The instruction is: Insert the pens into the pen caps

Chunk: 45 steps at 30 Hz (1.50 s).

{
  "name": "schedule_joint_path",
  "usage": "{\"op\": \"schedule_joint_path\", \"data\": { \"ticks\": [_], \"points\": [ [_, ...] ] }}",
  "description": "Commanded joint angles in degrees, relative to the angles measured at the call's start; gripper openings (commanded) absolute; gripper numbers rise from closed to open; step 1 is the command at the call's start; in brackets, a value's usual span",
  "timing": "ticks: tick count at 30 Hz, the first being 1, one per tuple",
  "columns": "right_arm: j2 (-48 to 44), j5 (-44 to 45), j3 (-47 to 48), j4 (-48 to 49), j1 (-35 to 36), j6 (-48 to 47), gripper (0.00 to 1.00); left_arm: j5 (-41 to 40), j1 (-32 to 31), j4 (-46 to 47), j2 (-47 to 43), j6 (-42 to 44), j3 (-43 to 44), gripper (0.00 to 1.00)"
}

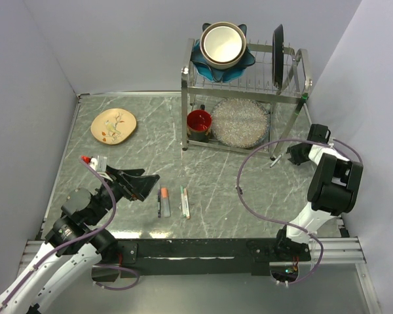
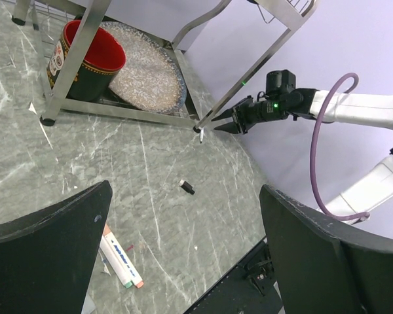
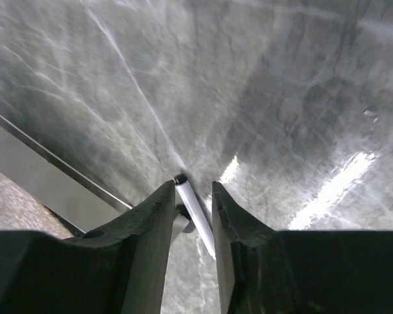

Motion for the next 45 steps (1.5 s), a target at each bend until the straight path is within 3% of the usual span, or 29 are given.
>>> {"op": "schedule_joint_path", "data": {
  "ticks": [1, 16, 21, 37, 45],
  "points": [
    [3.44, -2.76, 4.52, -2.12, -0.18, 0.09, 0.39, 0.75, 0.00, 0.32, -0.48, 0.97, 1.41, 0.99],
    [9.34, -6.18, 9.54, -5.64, 0.26, -3.78, 0.41, 0.84, -0.08, 0.50, -0.39, 0.70, 1.14, 1.00],
    [12.41, -6.72, 14.09, -11.70, 1.83, -6.50, 0.41, 0.84, -0.08, 0.76, -0.13, 0.53, 1.14, 1.00],
    [14.70, -2.41, 14.99, -17.42, 3.51, -10.28, 0.24, -1.09, -0.08, 0.23, -1.27, 0.09, 0.97, 0.99],
    [14.79, -1.09, 15.79, -20.85, 4.65, -14.33, 0.20, -0.65, 0.00, 0.76, -1.27, -0.09, 1.14, 0.99]
  ]
}}
